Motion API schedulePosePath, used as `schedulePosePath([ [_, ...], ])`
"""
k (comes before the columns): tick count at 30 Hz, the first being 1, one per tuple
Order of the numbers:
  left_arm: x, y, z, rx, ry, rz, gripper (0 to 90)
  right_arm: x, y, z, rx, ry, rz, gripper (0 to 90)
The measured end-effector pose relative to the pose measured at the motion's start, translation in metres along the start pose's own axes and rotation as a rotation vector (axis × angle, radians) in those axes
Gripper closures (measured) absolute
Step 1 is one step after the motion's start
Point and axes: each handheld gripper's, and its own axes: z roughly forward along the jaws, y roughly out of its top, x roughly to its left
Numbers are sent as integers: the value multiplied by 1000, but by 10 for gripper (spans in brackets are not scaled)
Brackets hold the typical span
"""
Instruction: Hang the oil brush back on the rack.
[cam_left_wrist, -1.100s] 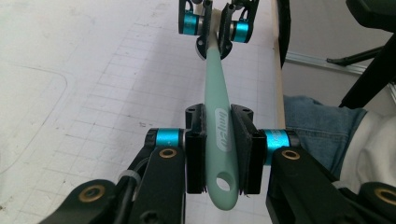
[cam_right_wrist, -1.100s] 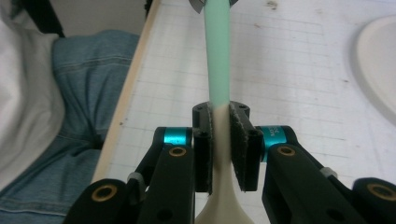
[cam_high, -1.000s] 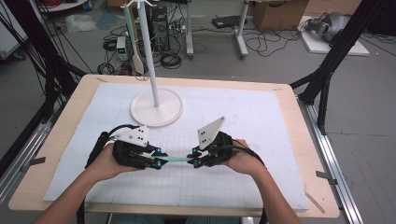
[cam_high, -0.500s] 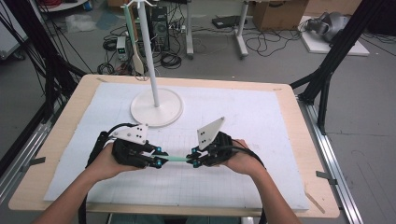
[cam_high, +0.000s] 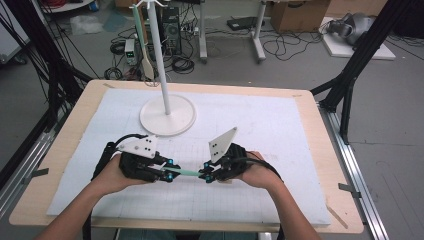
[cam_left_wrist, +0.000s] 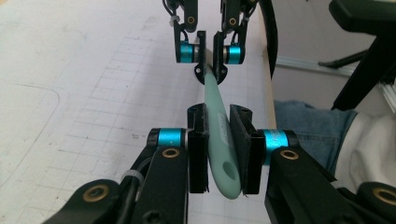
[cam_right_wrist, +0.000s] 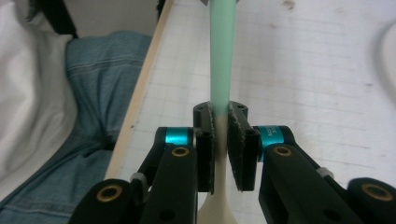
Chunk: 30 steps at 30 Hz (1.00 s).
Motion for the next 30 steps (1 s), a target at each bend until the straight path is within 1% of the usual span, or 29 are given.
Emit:
schedulePosePath([
  [2, 1, -1, 0, -7, 5, -27, 767, 1, 0, -3, -10, -34, -12, 833],
  [3, 2, -1, 0, -10, 13, -39, 735, 1, 1, -4, -8, -44, -21, 834],
  [4, 3, -1, 0, -15, 10, -45, 726, 1, 1, -4, -3, -47, -25, 833],
  [6, 3, -1, 0, -8, 19, -39, 730, 2, 1, -4, 1, -56, -25, 834],
  [7, 3, -1, 0, -13, 16, -47, 731, 2, 1, -4, 3, -69, -32, 833],
  [9, 4, -1, -1, -11, 25, -44, 748, 3, 2, -4, 2, -86, -41, 833],
  [10, 4, -1, -1, -13, 19, -47, 761, 3, 2, -5, 2, -95, -42, 833],
  [11, 4, -1, -2, -17, 25, -46, 788, 3, 2, -5, -1, -101, -44, 833],
  [13, 3, 0, -2, -17, 31, -34, 803, 3, 2, -5, -3, -100, -38, 835],
  [14, 3, 0, -3, -25, 30, -35, 809, 3, 2, -5, -3, -96, -34, 837],
  [15, 3, 0, -3, -27, 28, -23, 822, 2, 2, -5, -13, -96, -41, 840],
  [16, 2, 0, -3, -24, 26, -19, 827, 3, 2, -5, -11, -82, -30, 840],
  [17, 1, 0, -3, -25, 25, -17, 829, 3, 2, -4, -9, -84, -32, 837],
  [20, 1, 0, -2, -15, 24, -6, 830, 4, 3, -1, 14, -70, -31, 837],
  [23, 1, -1, -1, -25, 24, -18, 825, 3, 1, -1, 8, -68, -18, 847],
  [24, 1, -1, -1, -33, 22, -29, 815, 3, 1, -1, 2, -75, -23, 850],
  [25, 2, -1, -2, -40, 22, -40, 771, 3, 1, -1, 6, -86, -29, 851],
  [26, 2, -1, -2, -43, 24, -43, 737, 4, 0, -1, 13, -91, -20, 851],
  [29, 3, 1, -4, -50, 29, -40, 737, 4, -1, 0, -4, -95, -15, 851],
  [30, 3, 1, -3, -45, 32, -40, 737, 4, -2, 0, -5, -93, -10, 851],
])
